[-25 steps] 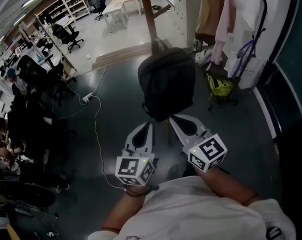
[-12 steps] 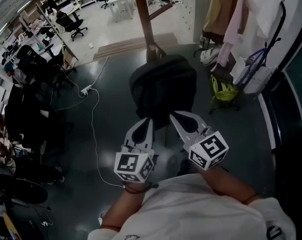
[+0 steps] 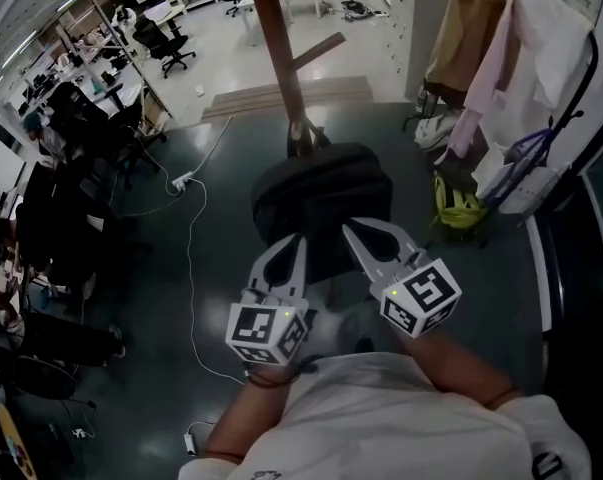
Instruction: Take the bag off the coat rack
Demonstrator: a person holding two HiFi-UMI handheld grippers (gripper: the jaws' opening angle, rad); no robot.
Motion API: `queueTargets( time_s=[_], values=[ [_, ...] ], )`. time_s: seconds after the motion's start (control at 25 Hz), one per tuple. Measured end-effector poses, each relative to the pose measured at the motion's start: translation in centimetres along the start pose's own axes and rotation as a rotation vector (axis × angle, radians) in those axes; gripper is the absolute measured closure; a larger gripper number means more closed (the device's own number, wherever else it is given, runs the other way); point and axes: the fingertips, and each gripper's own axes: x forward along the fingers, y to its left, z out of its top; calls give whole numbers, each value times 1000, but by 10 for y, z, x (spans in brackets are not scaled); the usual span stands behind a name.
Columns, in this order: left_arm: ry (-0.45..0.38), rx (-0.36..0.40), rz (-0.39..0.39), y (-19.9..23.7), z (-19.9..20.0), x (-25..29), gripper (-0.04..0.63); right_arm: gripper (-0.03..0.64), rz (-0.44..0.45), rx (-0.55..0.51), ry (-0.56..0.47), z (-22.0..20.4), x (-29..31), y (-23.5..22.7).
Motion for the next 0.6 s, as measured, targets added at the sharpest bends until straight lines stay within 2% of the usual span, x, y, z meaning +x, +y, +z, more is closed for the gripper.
queueTargets(
  time_s=[0.24,0.6],
  values=[
    [-10,-3,15,7,8,25,589,607,32,-24,-10,14,19,-25],
    [-49,-68,-33,30,39,61,589,607,81,-55,0,29,67,-49]
  ],
)
